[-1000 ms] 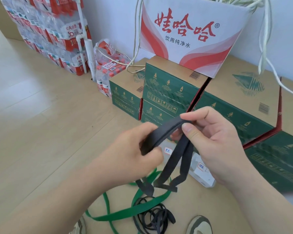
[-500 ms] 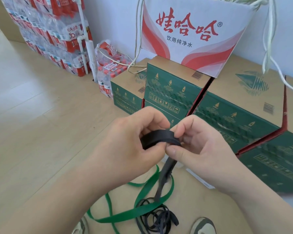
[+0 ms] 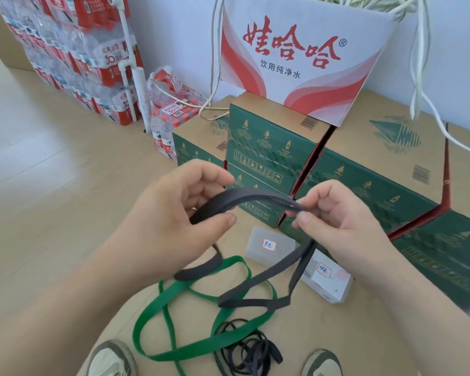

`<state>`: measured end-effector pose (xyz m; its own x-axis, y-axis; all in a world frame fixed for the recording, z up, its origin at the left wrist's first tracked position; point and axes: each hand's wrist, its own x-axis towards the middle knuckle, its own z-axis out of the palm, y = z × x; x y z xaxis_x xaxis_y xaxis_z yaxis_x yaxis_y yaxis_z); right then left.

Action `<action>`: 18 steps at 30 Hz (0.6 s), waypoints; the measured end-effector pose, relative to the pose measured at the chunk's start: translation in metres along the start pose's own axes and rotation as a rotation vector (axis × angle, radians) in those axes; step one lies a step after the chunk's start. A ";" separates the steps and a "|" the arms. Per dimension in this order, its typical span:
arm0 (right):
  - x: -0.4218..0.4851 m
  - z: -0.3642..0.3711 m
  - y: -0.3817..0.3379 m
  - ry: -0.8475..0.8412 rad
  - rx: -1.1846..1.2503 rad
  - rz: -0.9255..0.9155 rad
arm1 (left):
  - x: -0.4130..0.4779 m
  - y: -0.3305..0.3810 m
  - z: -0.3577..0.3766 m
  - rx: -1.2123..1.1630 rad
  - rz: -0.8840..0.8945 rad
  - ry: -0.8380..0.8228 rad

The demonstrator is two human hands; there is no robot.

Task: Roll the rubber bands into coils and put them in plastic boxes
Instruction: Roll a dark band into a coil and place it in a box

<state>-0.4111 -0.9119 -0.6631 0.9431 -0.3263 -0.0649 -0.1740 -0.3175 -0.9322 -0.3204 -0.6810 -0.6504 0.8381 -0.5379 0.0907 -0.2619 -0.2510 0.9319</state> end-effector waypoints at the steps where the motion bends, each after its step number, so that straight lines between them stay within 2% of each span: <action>1: -0.002 0.001 0.000 -0.070 0.059 0.016 | -0.001 0.004 0.001 -0.040 0.012 0.026; 4: -0.008 0.014 -0.004 -0.254 0.180 0.011 | -0.003 0.009 0.011 -0.058 0.049 0.010; 6: -0.009 0.021 -0.005 -0.300 0.228 -0.007 | -0.003 0.009 0.018 -0.079 0.059 -0.004; 11: -0.002 0.026 -0.008 -0.272 0.309 -0.069 | -0.002 0.003 0.020 -0.051 0.020 -0.061; 15: -0.001 0.028 -0.010 -0.213 0.209 -0.117 | -0.002 0.000 0.017 -0.019 -0.019 -0.124; 18: 0.001 0.026 -0.011 -0.155 0.193 -0.150 | -0.004 -0.007 0.018 0.236 -0.068 -0.271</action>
<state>-0.4007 -0.8860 -0.6625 0.9889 -0.1436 0.0387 0.0136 -0.1720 -0.9850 -0.3303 -0.6914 -0.6637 0.7086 -0.6992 -0.0948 -0.3397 -0.4558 0.8227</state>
